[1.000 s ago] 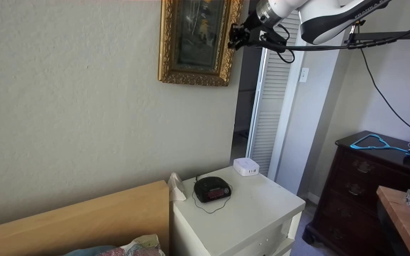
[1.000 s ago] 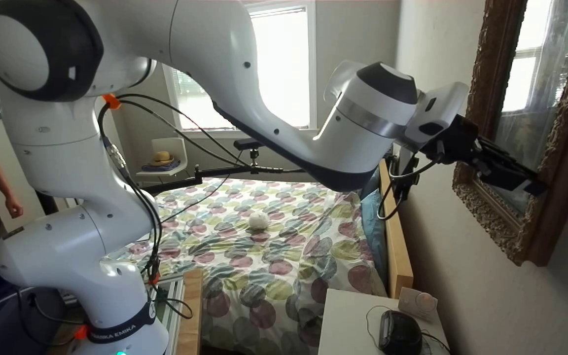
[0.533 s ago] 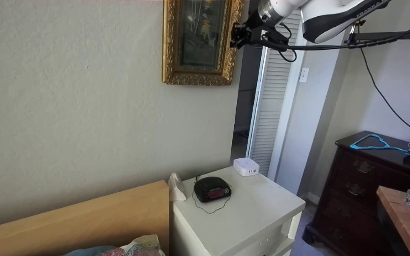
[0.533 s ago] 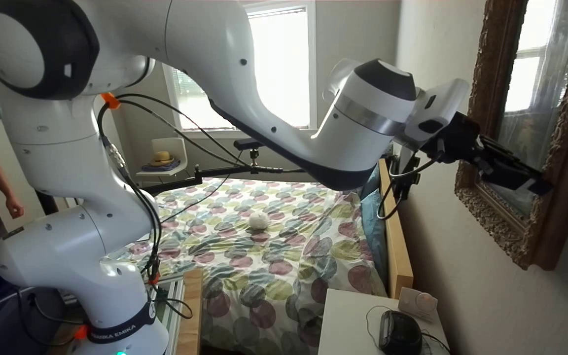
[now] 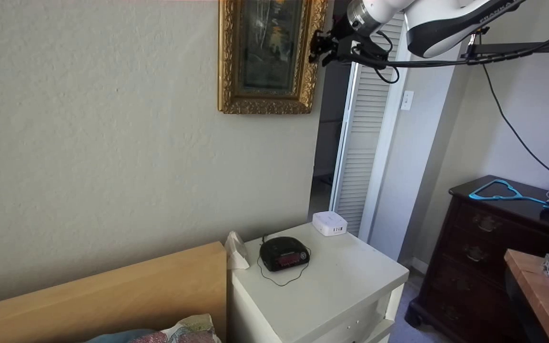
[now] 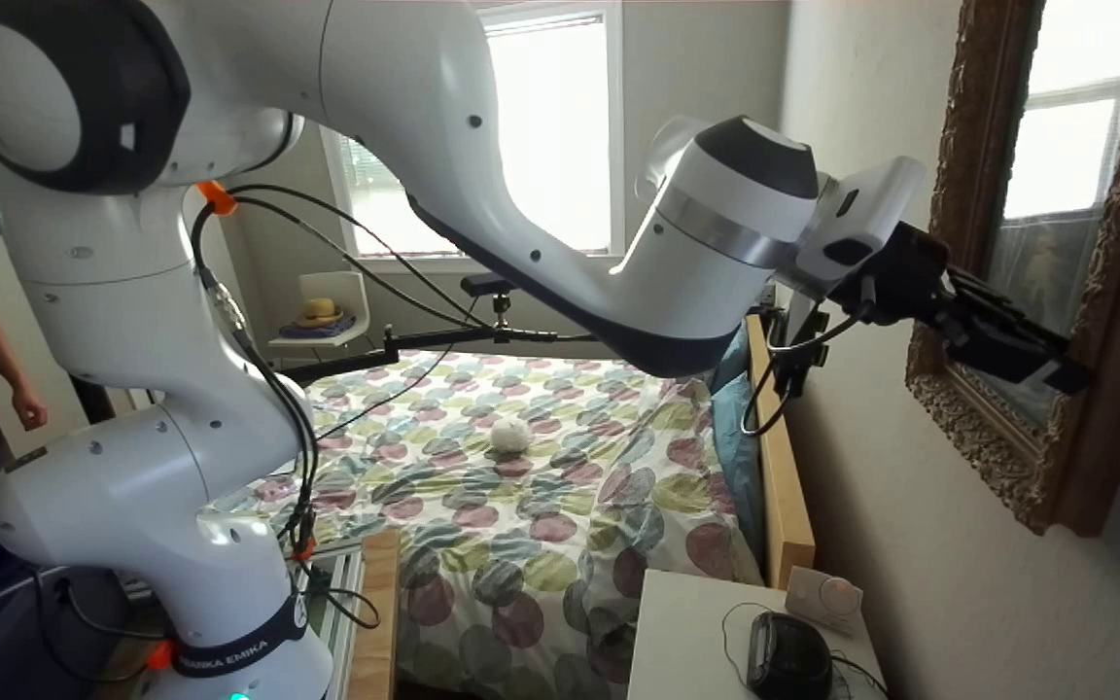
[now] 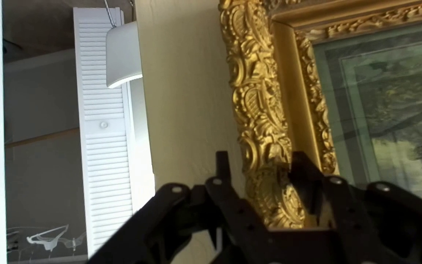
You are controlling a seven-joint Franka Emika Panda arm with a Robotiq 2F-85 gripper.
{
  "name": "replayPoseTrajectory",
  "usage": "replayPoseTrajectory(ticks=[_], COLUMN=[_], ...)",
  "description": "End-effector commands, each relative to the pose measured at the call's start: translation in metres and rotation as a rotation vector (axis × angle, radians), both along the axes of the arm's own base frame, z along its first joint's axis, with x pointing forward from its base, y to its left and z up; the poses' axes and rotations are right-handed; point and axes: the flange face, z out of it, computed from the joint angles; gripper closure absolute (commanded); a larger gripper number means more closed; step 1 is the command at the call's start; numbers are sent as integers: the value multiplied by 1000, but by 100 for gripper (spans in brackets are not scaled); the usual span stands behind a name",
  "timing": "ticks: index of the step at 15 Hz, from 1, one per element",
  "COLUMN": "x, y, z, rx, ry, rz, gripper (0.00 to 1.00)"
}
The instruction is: Straighten the photo on the wall
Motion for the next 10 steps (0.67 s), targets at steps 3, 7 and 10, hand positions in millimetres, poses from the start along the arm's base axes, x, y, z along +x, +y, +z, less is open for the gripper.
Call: replayPoseTrajectory(ticks=[3, 7, 10], x=[-8, -7, -7], y=[-2, 3, 6], z=[-3, -5, -8], rx=[0, 5, 7], ry=[-7, -3, 5], rz=[-34, -25, -14], gripper=[71, 73, 78])
